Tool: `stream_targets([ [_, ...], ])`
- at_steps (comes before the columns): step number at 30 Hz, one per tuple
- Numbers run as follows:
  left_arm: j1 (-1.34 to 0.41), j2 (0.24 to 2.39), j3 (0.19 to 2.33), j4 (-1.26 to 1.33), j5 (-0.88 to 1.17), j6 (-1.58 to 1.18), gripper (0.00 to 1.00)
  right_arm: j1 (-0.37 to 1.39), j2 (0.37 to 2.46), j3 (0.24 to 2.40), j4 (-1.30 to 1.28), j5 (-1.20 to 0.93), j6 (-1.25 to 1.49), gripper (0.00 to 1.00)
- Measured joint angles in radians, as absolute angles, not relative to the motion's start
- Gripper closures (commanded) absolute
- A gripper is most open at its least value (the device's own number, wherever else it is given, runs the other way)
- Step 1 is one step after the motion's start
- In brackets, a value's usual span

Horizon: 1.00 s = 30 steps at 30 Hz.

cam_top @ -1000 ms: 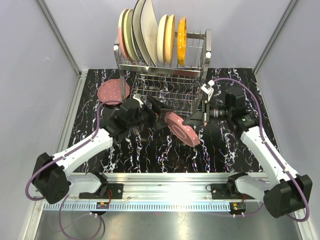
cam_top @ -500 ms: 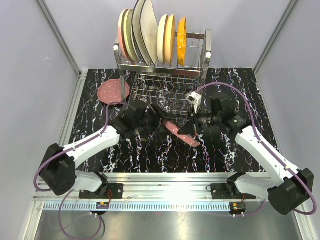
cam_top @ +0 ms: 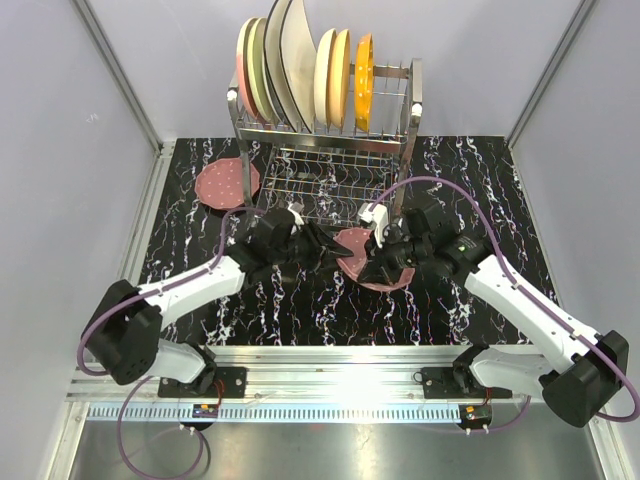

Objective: Unload the plates from the dish rack
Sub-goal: Pass the plate from the right arm to the left

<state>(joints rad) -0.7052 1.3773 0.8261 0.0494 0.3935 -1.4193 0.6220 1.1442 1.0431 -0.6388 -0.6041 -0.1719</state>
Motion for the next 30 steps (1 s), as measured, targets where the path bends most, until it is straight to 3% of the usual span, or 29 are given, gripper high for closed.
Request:
stream_targets([
  [2,-0.704,1.385,0.79,0.126,0.417,-1.415,1.0,0.624,1.144,1.043,-0.656,-0.597,-0.187,1.0],
  [7,-0.695,1.426,0.68,0.409,0.484,-1.426,1.0,0.625,1.144,1.044,-0.678,-0.594,-0.212,1.0],
  [14,-0.688,1.477,0.644,0.579,0.53,-1.442,1.0,0.625,1.14,1.044,-0.686,-0.596,-0.23,0.86],
  [21,-0.695,1.477,0.644,0.586,0.564,-1.37,1.0,0.626,1.119,1.064,-0.65,-0.624,-0.247,0.52],
  [22,-0.697,1.477,0.643,0.571,0.568,-1.357,1.0,0.626,1.114,1.073,-0.646,-0.628,-0.252,0.41],
  [25,-0.7,1.477,0.635,0.56,0.581,-1.326,1.0,0.625,1.097,1.093,-0.639,-0.637,-0.268,0.23],
  [27,-0.701,1.477,0.631,0.552,0.586,-1.306,1.0,0.618,1.084,1.102,-0.64,-0.648,-0.286,0.15],
  [30,-0.698,1.475,0.628,0.523,0.588,-1.27,1.0,0.593,1.065,1.107,-0.645,-0.665,-0.313,0.1],
])
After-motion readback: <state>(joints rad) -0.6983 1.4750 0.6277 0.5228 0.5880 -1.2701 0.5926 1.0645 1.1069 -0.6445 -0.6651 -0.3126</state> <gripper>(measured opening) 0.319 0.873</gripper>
